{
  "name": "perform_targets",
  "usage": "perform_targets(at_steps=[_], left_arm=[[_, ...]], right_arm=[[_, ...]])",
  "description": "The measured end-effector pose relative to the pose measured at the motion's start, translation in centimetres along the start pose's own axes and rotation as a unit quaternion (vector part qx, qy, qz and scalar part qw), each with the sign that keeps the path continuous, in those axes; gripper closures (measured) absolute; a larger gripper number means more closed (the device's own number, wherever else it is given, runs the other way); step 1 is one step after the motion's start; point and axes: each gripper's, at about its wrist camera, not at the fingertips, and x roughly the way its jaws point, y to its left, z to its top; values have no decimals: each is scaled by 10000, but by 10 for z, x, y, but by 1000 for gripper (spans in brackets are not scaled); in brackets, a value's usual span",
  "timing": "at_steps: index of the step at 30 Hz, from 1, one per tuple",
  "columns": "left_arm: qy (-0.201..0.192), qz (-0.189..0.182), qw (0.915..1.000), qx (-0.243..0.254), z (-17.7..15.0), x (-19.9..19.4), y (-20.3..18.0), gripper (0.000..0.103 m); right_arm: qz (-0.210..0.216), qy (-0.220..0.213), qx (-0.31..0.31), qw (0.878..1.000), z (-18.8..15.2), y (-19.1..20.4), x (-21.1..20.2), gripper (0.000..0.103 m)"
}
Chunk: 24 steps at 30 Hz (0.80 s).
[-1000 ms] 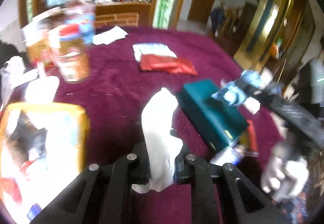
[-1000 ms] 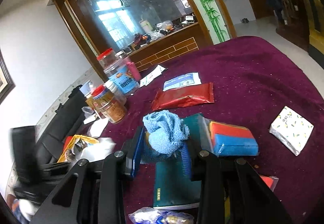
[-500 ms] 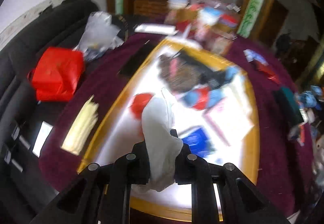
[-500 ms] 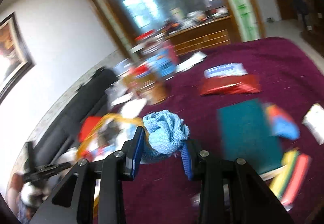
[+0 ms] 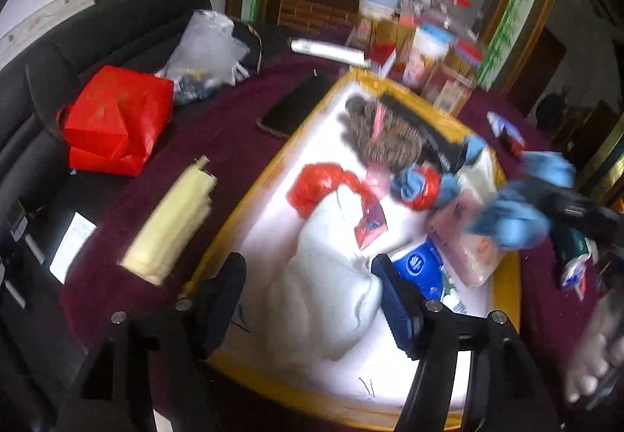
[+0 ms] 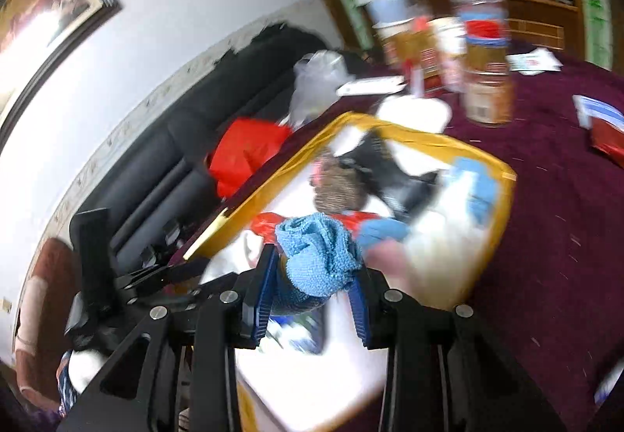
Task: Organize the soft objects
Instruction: 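Release white cloth into tray with left gripper while right gripper releases blue towel there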
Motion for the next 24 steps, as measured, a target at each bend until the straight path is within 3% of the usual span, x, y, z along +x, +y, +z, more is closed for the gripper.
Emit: perform_targets(at_steps=[3,9,13,19,24], left_arm=[[-290,-213,9990,-252,-5,-15,9,32],[-484,-648,9956,-478,-8,-32,20,32],[-585,-879,9931,-502,-10,-40,18,31],[-671,-1054,9912,-428,-11,-47,9,30],[-708,-1236,9894,-265,-12,-54,-11,30]], right_arm=[[-233,353,-260,9988,14,13,37,69],[-497,954,-573,9925,25,29,100,65],[-643,800,-512,9934,35,33,111,43],[-775,-4,-362,9963,48,27,50,35],[-1229,-564,-429,9899,27,6,-24,34]])
